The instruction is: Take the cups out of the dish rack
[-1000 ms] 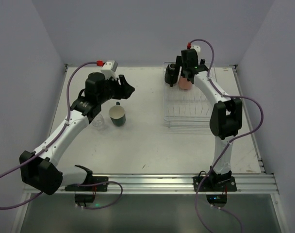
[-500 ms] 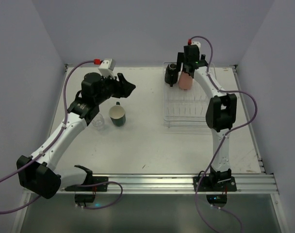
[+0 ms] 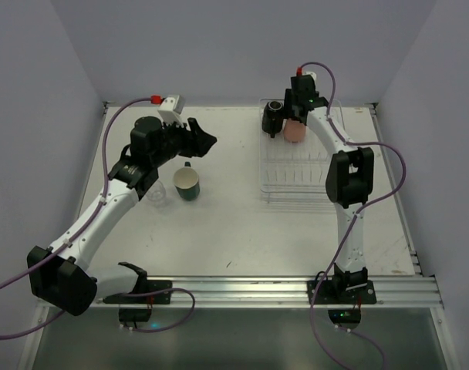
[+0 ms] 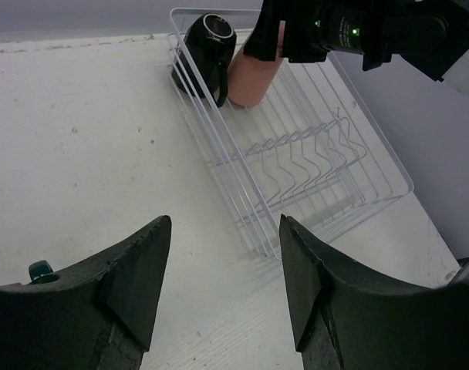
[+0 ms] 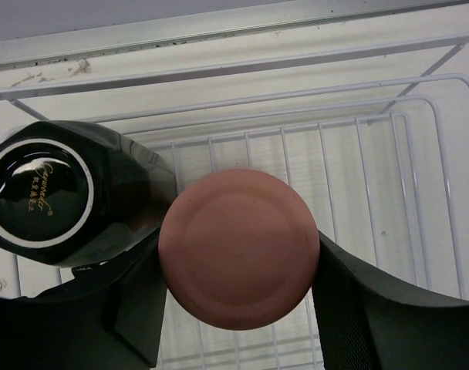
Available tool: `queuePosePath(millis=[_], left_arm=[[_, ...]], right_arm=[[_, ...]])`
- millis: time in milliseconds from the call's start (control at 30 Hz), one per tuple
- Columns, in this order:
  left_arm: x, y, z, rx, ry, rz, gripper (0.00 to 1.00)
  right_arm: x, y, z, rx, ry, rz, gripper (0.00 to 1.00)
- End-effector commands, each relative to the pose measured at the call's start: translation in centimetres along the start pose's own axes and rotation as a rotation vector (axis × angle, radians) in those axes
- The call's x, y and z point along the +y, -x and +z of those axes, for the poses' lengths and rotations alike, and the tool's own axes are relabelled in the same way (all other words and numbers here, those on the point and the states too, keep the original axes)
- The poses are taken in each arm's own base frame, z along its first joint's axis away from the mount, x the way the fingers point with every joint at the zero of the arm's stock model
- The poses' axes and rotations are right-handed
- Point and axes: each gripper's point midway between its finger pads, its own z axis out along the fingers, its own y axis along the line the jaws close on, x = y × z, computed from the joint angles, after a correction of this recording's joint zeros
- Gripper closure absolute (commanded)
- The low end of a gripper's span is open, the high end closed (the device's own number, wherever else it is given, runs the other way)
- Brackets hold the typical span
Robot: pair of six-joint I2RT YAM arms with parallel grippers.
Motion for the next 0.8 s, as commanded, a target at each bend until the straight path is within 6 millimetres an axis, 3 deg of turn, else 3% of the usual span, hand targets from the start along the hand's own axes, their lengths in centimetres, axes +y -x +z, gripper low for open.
queuePosePath(millis=[0,33,100,167,200,267,300,400,433,500,567,600,633,667,700,733,767], left_arm=[[-1.4,1.5,-0.4,-0.052,-0.05,-0.004,0.37],[-1.5,1.5,-0.5,-0.052,-0.052,-0.006,0.37],[-1.7,1.5,-0.6,-0.05,-0.06,-0.016,0.37],[-1.8,1.4,-0.7,-0.046,-0.065,-0.03,0.37],[-1.9,1.4,-0.8,-0.047,-0.067,-0.033,0.37],[-1.9,1.2,-0.8,-0.043,-0.068,-0.047,0.37],[-2.0,1.1,-0.9,-0.041,-0.071,-0.05,0.37],[-2.3,0.7,-1.0,-0.028,-0.089,-0.078,0.37],[-2.6,0.7,-1.0,-0.031,-0.106,-0.085,0.37],[-3.8,0.4,-1.2,-0.017,-0.17,-0.127,0.37],[-5.8,0.6,-1.5,-0.027,-0.288,-0.166,0.36],[-6.9,1.4,-1.7,-0.064,-0.354,-0.162,0.36],[-7.2,0.7,-1.7,-0.052,-0.393,-0.182,0.35],[-8.4,0.2,-2.2,-0.017,-0.466,-0.233,0.35],[-9.4,1.0,-2.6,-0.058,-0.539,-0.222,0.35],[-9.5,0.1,-2.7,-0.042,-0.57,-0.25,0.35],[-10.2,-0.3,-3.3,-0.016,-0.62,-0.303,0.35]], right_arm=[[-0.9,4.2,-3.1,-0.093,-0.015,0.042,1.0],[-1.2,4.9,-3.8,-0.11,-0.019,0.049,1.0],[-1.9,7.6,-7.3,-0.183,-0.027,0.078,1.0],[-2.3,8.2,-9.5,-0.216,-0.023,0.093,1.0],[-2.8,10.1,-13.0,-0.277,-0.012,0.12,1.0],[-2.9,9.8,-15.2,-0.3,-0.011,0.125,1.0],[-3.7,11.1,-18.6,-0.355,-0.005,0.15,1.0],[-3.3,9.7,-22.0,-0.361,0.043,0.17,1.0],[-3.2,8.8,-24.4,-0.357,0.106,0.185,1.0],[-2.0,7.5,-26.8,-0.336,0.236,0.263,1.0],[-0.5,5.3,-30.3,-0.322,0.428,0.335,1.0],[0.0,2.8,-29.9,-0.275,0.47,0.346,1.0],[0.5,3.2,-33.1,-0.317,0.583,0.374,1.0],[1.2,2.5,-33.9,-0.292,0.644,0.419,1.0],[1.6,1.9,-34.7,-0.28,0.695,0.433,1.0],[2.1,0.7,-34.6,-0.259,0.735,0.444,1.0],[2.6,0.2,-36.2,-0.241,0.81,0.472,1.0]])
